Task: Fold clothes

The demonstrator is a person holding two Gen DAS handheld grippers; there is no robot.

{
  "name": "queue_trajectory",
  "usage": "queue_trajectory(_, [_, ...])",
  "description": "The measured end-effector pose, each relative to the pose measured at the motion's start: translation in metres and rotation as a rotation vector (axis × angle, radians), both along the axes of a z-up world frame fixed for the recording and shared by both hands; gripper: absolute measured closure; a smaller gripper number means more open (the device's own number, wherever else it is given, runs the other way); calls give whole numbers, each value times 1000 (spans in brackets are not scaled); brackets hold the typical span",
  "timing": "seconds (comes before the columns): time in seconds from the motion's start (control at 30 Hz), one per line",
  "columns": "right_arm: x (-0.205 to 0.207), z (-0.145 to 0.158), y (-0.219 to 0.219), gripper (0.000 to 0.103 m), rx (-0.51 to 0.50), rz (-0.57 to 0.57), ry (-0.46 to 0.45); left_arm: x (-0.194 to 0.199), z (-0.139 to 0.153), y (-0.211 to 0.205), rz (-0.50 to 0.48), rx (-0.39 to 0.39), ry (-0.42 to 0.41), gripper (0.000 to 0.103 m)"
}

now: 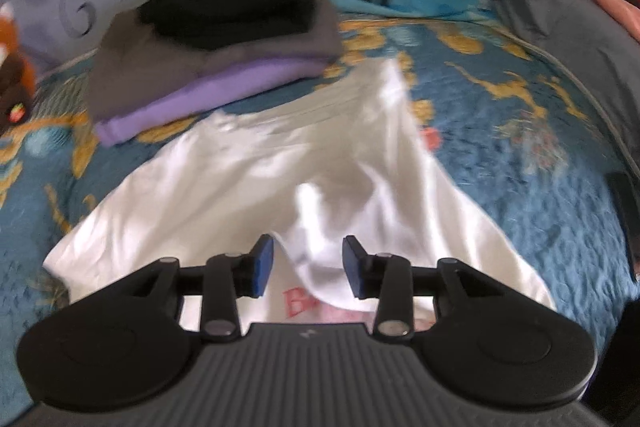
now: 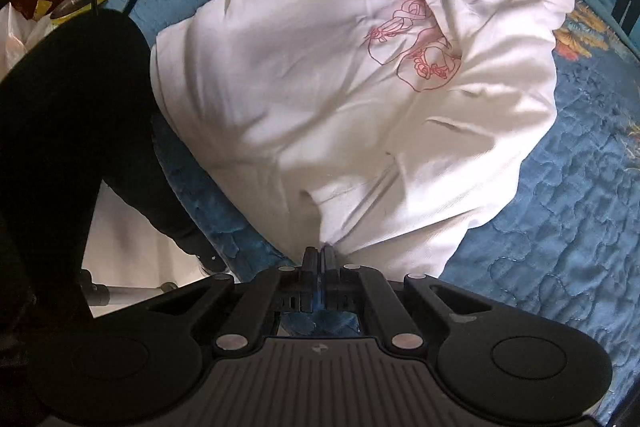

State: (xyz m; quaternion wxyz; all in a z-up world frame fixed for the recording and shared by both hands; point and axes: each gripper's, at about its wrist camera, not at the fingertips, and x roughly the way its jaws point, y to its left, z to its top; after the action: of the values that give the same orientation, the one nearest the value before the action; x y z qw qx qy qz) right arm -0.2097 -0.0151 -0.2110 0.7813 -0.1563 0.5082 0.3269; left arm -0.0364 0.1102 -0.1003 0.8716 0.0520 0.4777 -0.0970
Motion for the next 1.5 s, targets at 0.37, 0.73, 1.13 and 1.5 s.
queue_trajectory(0.37, [-20, 29, -12, 67, 20, -2, -13, -26, -11, 85, 175, -49, 40, 59])
queue_trajectory(0.73, [-5, 71, 27, 58, 131, 86, -142, -59, -14, 220, 343, -216, 99, 19])
queue_trajectory(1.13, [-16, 26, 179, 55, -163, 412, -388, -19, -76, 259, 506, -589, 208, 15])
queue_trajectory(1.5, [1, 15, 231, 61, -148, 382, -362, -10, -86, 252, 448, -628, 220, 14])
